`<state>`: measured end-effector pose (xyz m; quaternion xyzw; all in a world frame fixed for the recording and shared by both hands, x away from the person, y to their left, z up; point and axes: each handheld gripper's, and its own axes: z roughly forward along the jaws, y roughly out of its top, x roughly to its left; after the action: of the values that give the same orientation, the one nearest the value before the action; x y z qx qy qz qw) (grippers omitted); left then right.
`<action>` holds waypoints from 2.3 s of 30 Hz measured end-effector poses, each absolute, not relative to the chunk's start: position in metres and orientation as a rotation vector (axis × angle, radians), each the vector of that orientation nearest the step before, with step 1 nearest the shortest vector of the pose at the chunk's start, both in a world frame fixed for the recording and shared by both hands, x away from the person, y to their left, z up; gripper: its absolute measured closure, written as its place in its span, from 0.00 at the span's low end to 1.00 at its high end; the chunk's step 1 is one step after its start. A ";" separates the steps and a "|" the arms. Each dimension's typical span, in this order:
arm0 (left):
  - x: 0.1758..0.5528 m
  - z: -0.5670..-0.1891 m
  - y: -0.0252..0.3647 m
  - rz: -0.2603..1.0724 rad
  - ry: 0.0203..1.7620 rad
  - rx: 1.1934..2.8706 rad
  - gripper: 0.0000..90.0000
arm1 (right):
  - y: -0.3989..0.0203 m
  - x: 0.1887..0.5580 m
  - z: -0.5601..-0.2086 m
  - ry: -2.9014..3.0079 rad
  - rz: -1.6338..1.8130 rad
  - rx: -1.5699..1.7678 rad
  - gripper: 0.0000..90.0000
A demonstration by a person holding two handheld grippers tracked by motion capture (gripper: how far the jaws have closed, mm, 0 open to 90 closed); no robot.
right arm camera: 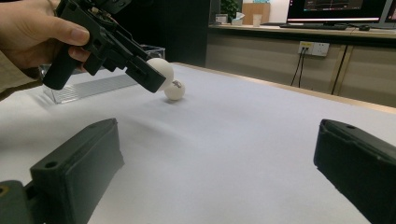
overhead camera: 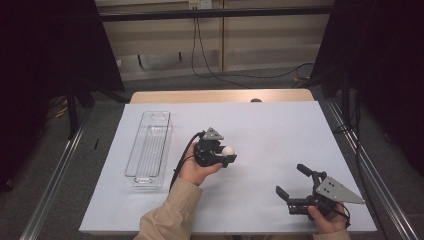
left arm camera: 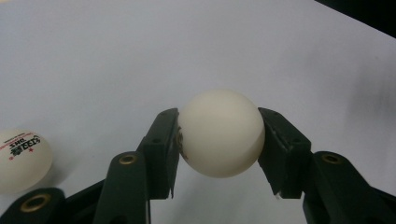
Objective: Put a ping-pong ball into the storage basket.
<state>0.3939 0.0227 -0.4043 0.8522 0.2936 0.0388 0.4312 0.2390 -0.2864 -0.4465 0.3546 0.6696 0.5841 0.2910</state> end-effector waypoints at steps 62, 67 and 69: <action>0.405 -0.392 0.060 0.129 0.841 2.115 0.57 | -0.286 0.239 -0.446 1.779 1.565 0.939 0.01; 0.406 -0.393 0.061 0.127 0.843 2.120 0.57 | -0.287 0.239 -0.446 1.776 1.566 0.937 0.01; 0.406 -0.393 0.061 0.126 0.846 2.122 0.57 | -0.287 0.239 -0.446 1.775 1.566 0.938 0.01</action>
<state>0.4059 0.0614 -0.3930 0.8442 0.3365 0.0502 0.4142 0.2386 -0.2871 -0.4456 0.3522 0.6664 0.5880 0.2935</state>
